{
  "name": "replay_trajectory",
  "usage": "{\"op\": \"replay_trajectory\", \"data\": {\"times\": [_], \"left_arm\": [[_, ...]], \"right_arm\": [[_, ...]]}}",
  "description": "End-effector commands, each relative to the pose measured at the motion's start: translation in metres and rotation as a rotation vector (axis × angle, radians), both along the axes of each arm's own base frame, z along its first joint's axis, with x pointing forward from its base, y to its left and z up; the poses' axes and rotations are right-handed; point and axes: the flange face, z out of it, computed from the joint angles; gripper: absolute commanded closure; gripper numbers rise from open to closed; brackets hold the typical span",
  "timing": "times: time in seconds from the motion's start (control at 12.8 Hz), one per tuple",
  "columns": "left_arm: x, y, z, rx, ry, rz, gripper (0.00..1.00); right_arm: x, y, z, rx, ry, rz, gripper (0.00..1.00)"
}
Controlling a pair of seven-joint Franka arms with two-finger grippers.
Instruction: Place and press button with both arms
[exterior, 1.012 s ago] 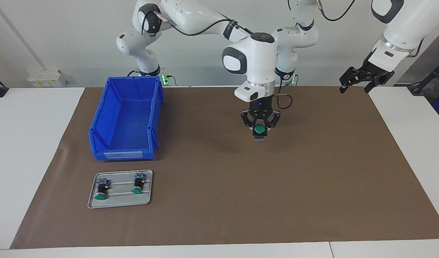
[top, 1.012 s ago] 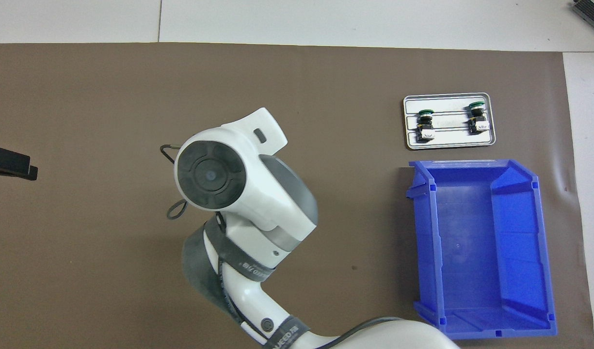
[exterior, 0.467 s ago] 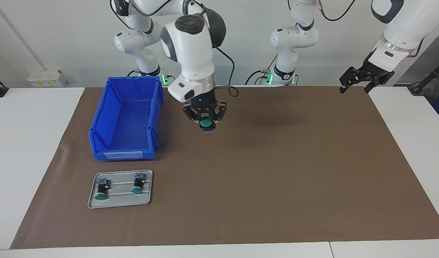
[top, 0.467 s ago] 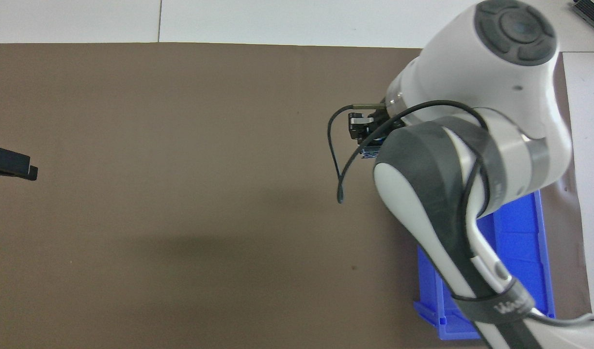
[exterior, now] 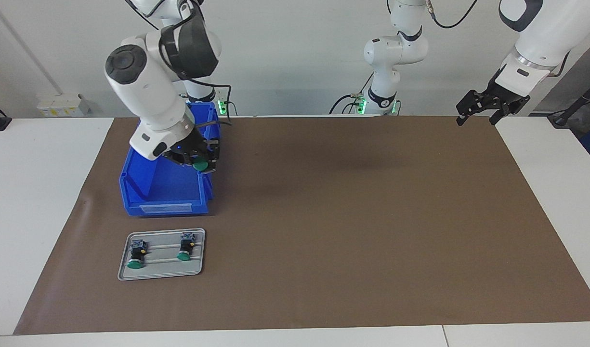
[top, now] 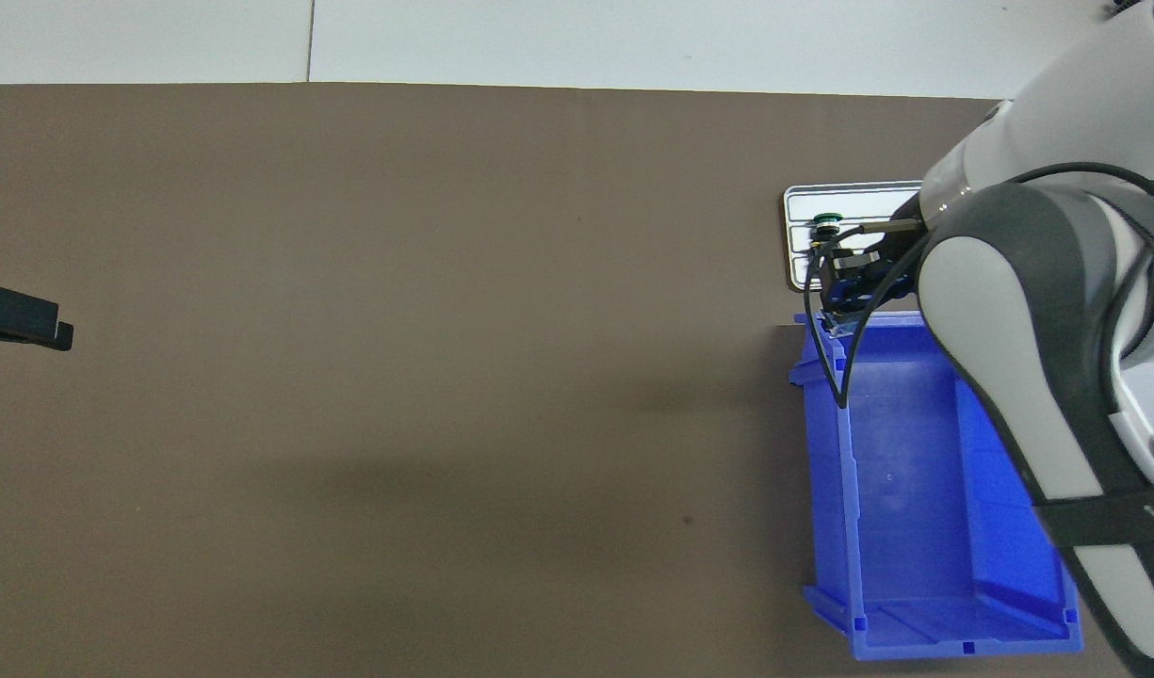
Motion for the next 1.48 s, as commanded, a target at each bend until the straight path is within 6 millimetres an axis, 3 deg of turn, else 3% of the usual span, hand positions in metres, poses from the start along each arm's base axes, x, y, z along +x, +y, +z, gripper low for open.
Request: {"op": "replay_trajectory", "data": {"times": [0.0,0.16,0.7,0.86,1.17,1.4], "left_arm": [[-0.007,0.002,0.001,0.018,-0.011,-0.003,0.0],[-0.007,0.002,0.001,0.018,-0.011,-0.003,0.0],[-0.007,0.002,0.001,0.018,-0.011,-0.003,0.0],[-0.007,0.002,0.001,0.018,-0.011,-0.003,0.0],[-0.007,0.002,0.001,0.018,-0.011,-0.003,0.0],[-0.007,0.002,0.001,0.018,-0.012,-0.003,0.0]], "right_arm": [[-0.029,-0.02,-0.037,0.033,0.054,-0.01,1.0],[-0.042,-0.024,-0.061,0.042,0.099,0.027,1.0],[-0.044,-0.029,-0.07,0.035,0.045,0.063,1.0],[-0.055,-0.028,-0.076,0.038,0.061,0.067,1.0],[-0.078,-0.039,-0.11,0.027,-0.048,0.059,1.0],[-0.084,-0.042,-0.116,0.022,-0.073,0.052,1.0]]}}
